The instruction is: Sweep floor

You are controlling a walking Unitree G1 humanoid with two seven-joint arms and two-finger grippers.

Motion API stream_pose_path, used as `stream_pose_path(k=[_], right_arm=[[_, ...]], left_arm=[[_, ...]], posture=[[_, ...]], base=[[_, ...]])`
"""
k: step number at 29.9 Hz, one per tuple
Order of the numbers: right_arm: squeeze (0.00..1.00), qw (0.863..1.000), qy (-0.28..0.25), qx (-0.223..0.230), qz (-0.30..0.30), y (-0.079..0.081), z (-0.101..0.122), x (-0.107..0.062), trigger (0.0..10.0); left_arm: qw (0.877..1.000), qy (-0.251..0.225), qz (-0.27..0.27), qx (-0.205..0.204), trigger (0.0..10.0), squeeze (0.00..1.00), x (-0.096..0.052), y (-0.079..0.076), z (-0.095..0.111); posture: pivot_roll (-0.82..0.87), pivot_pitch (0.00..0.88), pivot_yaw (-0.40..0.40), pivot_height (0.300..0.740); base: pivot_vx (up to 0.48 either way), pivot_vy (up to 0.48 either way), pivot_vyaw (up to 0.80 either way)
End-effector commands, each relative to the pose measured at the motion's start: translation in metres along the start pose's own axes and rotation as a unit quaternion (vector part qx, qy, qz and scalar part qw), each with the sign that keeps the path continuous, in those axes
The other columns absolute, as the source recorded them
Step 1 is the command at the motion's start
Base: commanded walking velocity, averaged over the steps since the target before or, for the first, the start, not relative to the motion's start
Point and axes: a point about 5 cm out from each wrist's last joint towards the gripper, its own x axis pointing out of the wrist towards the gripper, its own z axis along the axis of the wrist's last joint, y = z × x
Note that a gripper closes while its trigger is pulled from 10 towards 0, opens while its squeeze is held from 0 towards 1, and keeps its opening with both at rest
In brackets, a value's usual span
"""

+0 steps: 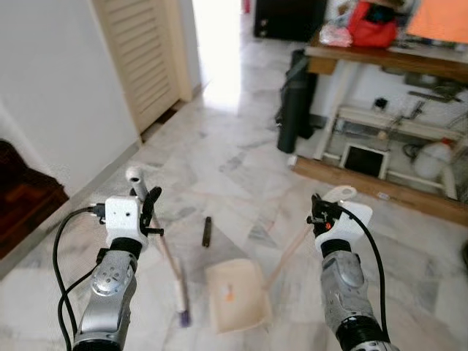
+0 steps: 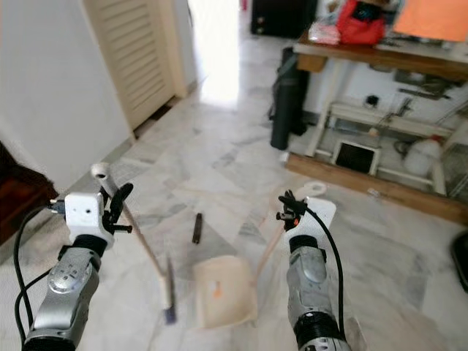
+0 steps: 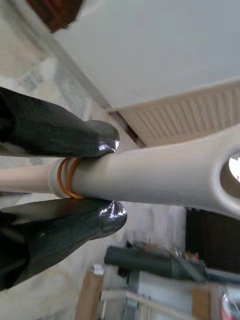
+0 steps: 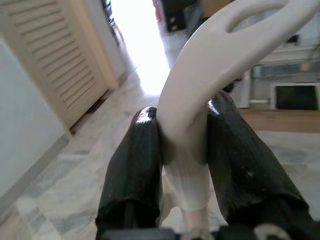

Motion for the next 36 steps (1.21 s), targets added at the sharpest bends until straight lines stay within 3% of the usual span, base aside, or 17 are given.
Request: stream_pose_path(k=[1,13,36], right_arm=[[0.00,0.999,-0.034,0.012,0.010,0.0058,0.0130,0.0055,10.0],[0.00,0.999,-0.037,0.006,0.020,0.0078,0.0142,0.0052,10.0],[0.00,0.999,-0.031,0.020,0.012,0.0056,0.0149,0.0072,10.0]], left_arm=[[1.000,-0.022,0.000,0.009,10.0,0.00,0.0051,0.0007,0.0107],[1.000,-0.025,0.002,0.009,10.0,0.00,0.0064,0.0010,0.0121],[1.000,-0.028,0.007,0.012,10.0,0.00,0.0075,0.0024,0.0133]], posture=[[0.04,0.025,-0.007,0.740],[0.04,0.023,-0.007,0.740],[0.04,0.025,-0.013,0.740]], base=[[0.465,0.000,0.00],[0.467,0.000,0.64],[0.468,0.000,-0.03]])
